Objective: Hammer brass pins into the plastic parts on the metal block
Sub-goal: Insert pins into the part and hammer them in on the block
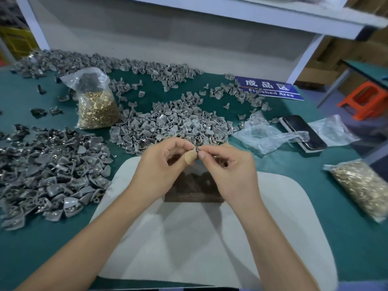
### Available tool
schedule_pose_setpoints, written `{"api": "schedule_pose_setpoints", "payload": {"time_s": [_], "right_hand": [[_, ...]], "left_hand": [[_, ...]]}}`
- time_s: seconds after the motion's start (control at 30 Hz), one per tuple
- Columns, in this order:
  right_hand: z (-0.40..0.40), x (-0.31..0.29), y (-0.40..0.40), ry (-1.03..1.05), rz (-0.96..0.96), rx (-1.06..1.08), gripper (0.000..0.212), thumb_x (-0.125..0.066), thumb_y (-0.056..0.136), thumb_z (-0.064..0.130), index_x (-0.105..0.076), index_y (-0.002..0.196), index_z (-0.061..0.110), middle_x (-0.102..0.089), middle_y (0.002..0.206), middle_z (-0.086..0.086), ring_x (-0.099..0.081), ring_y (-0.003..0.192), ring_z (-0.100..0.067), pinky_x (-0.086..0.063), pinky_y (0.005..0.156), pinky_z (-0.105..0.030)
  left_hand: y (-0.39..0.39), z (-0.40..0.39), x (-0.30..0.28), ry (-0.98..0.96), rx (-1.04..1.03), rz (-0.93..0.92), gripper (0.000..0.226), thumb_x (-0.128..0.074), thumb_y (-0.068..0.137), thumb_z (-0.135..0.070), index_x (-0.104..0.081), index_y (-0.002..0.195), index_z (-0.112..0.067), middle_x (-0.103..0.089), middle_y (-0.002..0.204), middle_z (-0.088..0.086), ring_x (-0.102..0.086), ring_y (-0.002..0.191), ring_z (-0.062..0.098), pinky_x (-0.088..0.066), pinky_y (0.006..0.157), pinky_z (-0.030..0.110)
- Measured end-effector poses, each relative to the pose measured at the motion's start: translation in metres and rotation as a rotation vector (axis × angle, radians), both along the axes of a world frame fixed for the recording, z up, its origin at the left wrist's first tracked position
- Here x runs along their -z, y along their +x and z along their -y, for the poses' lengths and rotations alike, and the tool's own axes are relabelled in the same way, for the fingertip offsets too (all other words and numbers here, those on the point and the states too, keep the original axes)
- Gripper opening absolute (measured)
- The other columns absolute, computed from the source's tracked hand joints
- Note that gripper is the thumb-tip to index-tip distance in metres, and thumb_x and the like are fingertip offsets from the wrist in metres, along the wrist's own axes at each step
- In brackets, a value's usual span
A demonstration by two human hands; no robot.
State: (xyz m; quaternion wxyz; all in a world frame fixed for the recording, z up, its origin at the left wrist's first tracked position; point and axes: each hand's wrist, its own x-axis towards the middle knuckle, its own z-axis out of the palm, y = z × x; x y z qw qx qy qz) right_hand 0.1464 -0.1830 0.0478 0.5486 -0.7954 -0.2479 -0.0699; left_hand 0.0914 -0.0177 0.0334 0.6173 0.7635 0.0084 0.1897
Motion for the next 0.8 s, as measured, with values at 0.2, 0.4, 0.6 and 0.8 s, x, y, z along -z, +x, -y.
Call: {"api": "schedule_pose_setpoints", "payload": {"time_s": [0.2,0.4,0.6,0.8], "right_hand": [[0.04,-0.001,-0.013,-0.199,0.037,0.264,0.013,-0.066,0.098,0.027,-0.078,0.101,0.027,-0.075,0.095,0.012,-0.068,0.086,-0.01,-0.053,0.075,-0.03],[0.065,0.013,-0.019,-0.889,-0.141,0.356,0.031,-0.056,0.101,0.038,-0.061,0.127,0.022,-0.057,0.118,-0.007,-0.054,0.114,-0.032,-0.046,0.081,-0.039],[0.075,-0.005,-0.016,-0.907,-0.134,0.351,0.027,-0.039,0.108,0.029,-0.058,0.095,0.013,-0.055,0.102,-0.014,-0.051,0.079,-0.035,-0.039,0.067,-0.04],[0.078,-0.027,-0.031,-0.505,-0.233,0.128,0.03,-0.035,0.108,0.032,-0.059,0.091,0.028,-0.063,0.073,0.015,-0.051,0.053,-0.006,-0.037,0.047,-0.023]], "left_hand": [[-0.014,0.008,0.003,0.217,-0.052,-0.043,0.01,-0.071,0.094,-0.021,-0.067,0.092,-0.03,-0.071,0.088,-0.011,-0.065,0.09,0.003,-0.045,0.077,0.012],[-0.026,0.005,0.002,0.53,-0.127,-0.066,0.01,-0.072,0.091,-0.033,-0.066,0.084,-0.038,-0.062,0.086,-0.018,-0.049,0.093,0.014,-0.043,0.086,0.038],[-0.031,0.001,-0.012,0.752,-0.115,-0.085,0.006,-0.068,0.093,-0.039,-0.071,0.094,-0.034,-0.06,0.09,-0.015,-0.045,0.096,0.012,-0.042,0.088,0.036],[-0.028,0.001,-0.025,0.934,-0.107,-0.1,0.01,-0.064,0.094,-0.038,-0.073,0.094,-0.032,-0.052,0.084,-0.017,-0.047,0.098,0.012,-0.04,0.086,0.029]]}}
